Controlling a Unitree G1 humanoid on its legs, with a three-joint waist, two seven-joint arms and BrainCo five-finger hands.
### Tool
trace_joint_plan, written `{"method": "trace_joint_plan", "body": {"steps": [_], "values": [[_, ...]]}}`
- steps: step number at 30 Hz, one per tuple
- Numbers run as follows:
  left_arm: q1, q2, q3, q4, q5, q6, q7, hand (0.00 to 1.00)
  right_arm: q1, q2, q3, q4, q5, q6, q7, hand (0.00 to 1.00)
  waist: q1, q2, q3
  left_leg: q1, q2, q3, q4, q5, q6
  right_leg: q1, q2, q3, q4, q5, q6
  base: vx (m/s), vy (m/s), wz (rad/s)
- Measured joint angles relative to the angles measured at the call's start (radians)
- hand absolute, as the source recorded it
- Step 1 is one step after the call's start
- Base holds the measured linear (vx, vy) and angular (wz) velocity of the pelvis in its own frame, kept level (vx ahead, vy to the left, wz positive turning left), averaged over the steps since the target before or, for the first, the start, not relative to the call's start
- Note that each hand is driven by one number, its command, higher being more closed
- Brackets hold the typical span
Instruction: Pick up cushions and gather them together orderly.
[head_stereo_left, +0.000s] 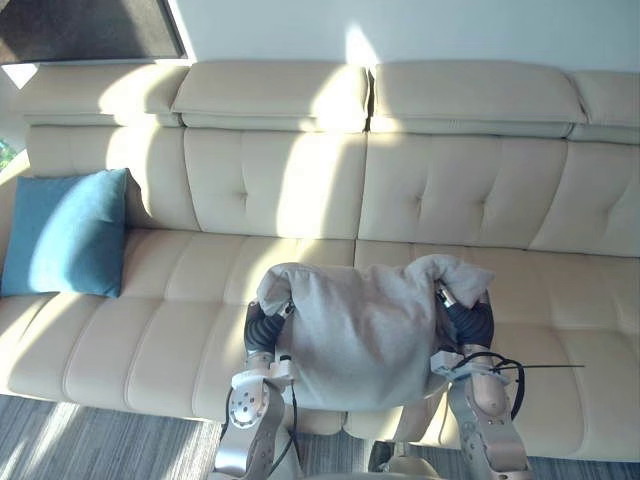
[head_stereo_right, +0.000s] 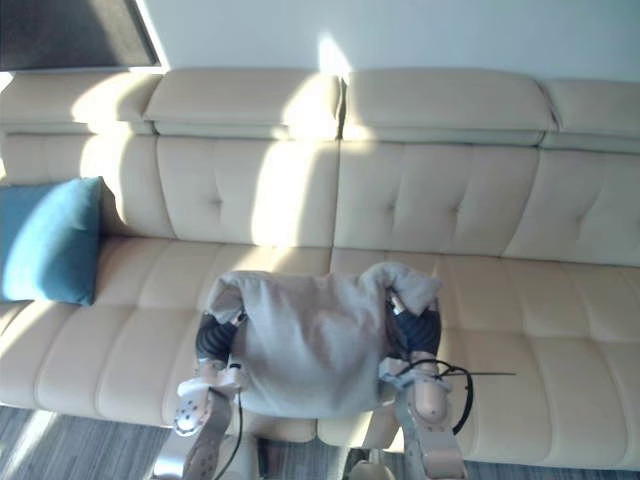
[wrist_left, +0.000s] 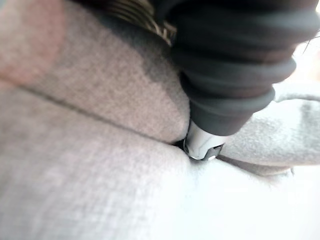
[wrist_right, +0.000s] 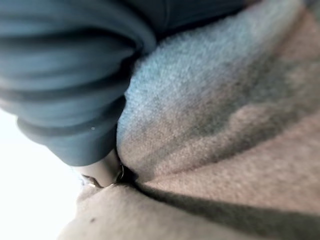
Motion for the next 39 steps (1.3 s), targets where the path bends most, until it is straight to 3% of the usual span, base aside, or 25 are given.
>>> {"method": "trace_joint_plan", "body": {"steps": [2,7,11,17,22,29,35,37,38,39], "values": [[0.000,0.015,0.000,0.000,0.000,0.001,0.000,1.00,0.001,0.023,0.000,0.018,-0.001,0.001,0.000,1.00,-0.001,-0.023,-0.014,0.033,-0.039,0.022,-0.048,0.011,0.013,0.004,-0.033,0.030,-0.011,0.002,0.013,0.10,0.163,-0.04],[-0.004,0.033,0.000,0.000,-0.001,0.000,0.000,1.00,-0.046,0.020,0.000,0.060,-0.038,0.003,0.000,1.00,-0.003,-0.031,-0.024,0.087,-0.087,0.070,-0.175,0.058,0.035,-0.023,-0.068,0.096,-0.016,-0.002,0.035,0.03,0.069,-0.20],[-0.032,0.042,-0.001,0.000,-0.001,0.001,0.005,1.00,-0.136,-0.001,-0.001,0.099,-0.048,0.015,-0.010,1.00,-0.015,-0.031,-0.025,0.089,-0.087,0.094,-0.230,0.090,0.030,-0.047,-0.056,0.126,-0.049,0.029,0.047,0.00,-0.007,-0.23],[-0.248,0.084,-0.005,0.009,0.000,-0.002,0.063,1.00,-0.411,-0.067,0.000,0.172,-0.119,0.019,-0.084,1.00,-0.029,-0.029,-0.020,0.073,-0.076,0.125,-0.314,0.146,0.027,-0.089,-0.033,0.157,-0.115,0.093,0.035,-0.04,-0.022,-0.18],[-0.634,0.133,0.060,0.143,0.010,-0.031,0.150,1.00,-0.821,-0.148,0.002,0.340,-0.156,0.018,-0.155,1.00,-0.028,-0.011,0.073,-0.037,-0.067,0.132,-0.314,0.197,0.038,-0.203,-0.021,0.173,-0.121,0.152,0.031,-0.14,0.007,-0.08],[-1.026,0.196,0.115,0.358,0.037,-0.056,0.250,1.00,-1.219,-0.223,-0.002,0.554,-0.158,0.019,-0.235,1.00,-0.027,-0.001,0.194,-0.177,-0.059,0.120,-0.299,0.245,0.045,-0.359,-0.017,0.162,-0.061,0.171,0.027,-0.12,0.001,0.04],[-1.366,0.293,0.143,0.600,-0.003,-0.075,0.250,1.00,-1.563,-0.269,-0.021,0.789,-0.156,0.020,-0.292,1.00,-0.034,0.019,0.308,-0.300,-0.061,0.103,-0.299,0.287,0.054,-0.507,-0.023,0.148,0.004,0.174,0.027,-0.07,0.002,0.06],[-1.443,0.319,0.143,0.654,-0.007,-0.079,0.245,1.00,-1.632,-0.278,-0.021,0.842,-0.156,0.019,-0.307,1.00,-0.037,0.020,0.319,-0.352,-0.061,0.099,-0.298,0.298,0.058,-0.562,-0.024,0.145,0.014,0.181,0.028,-0.06,-0.004,0.03],[-1.459,0.324,0.143,0.669,-0.007,-0.080,0.242,0.00,-1.645,-0.280,-0.021,0.852,-0.156,0.019,-0.309,1.00,-0.037,0.020,0.320,-0.368,-0.061,0.100,-0.298,0.300,0.059,-0.577,-0.025,0.145,0.014,0.183,0.029,-0.05,-0.004,0.03],[-1.505,0.331,0.143,0.716,-0.021,-0.083,0.232,0.00,-1.677,-0.290,-0.021,0.886,-0.155,0.020,-0.313,0.00,-0.038,0.020,0.320,-0.412,-0.061,0.098,-0.292,0.304,0.060,-0.618,-0.026,0.143,0.015,0.189,0.028,-0.02,-0.001,0.03]]}}
